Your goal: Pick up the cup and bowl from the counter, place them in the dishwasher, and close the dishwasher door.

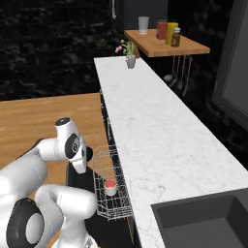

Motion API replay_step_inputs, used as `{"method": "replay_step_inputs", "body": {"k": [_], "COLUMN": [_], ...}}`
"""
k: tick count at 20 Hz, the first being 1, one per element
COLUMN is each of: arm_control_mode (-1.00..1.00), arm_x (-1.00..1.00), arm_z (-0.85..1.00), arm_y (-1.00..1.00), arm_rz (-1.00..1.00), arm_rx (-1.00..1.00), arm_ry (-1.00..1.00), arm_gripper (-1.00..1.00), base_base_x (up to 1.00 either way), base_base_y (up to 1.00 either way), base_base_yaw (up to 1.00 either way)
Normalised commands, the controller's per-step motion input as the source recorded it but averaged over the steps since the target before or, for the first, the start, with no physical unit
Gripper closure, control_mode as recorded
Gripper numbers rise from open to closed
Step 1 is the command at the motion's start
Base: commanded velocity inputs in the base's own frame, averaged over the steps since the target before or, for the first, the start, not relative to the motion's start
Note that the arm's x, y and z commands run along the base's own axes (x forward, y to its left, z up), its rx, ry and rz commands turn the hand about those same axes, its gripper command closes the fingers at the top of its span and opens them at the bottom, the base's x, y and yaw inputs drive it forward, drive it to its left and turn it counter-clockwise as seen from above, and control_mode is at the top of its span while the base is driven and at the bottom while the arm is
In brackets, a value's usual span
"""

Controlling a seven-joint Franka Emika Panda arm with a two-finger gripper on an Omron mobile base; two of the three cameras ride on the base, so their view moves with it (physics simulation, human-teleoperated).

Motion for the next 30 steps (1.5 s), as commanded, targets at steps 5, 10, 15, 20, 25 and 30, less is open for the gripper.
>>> {"method": "replay_step_inputs", "body": {"k": [5, 10, 15, 20, 25, 30], "arm_control_mode": [-1.0, -1.0, -1.0, -1.0, -1.0, -1.0], "arm_x": [0.33, 0.31, 0.2, 0.22, 0.23, 0.26], "arm_z": [-0.15, -0.02, -0.35, -0.32, -0.34, -0.45], "arm_y": [0.28, 0.02, 0.0, 0.0, -0.06, -0.04], "arm_rz": [0.0, 0.0, -0.05, -0.02, -0.02, -0.05], "arm_rx": [0.0, -0.04, -0.06, -0.01, 0.0, -0.02], "arm_ry": [0.17, 0.03, 0.08, 0.14, 0.13, 0.11], "arm_gripper": [1.0, 1.0, 1.0, 1.0, 1.0, 1.0], "base_base_x": [0.0, 0.0, 0.0, 0.0, 0.0, 0.0], "base_base_y": [0.0, 0.0, 0.0, 0.0, 0.0, 0.0], "base_base_yaw": [0.0, 0.0, 0.0, 0.0, 0.0, 0.0]}}
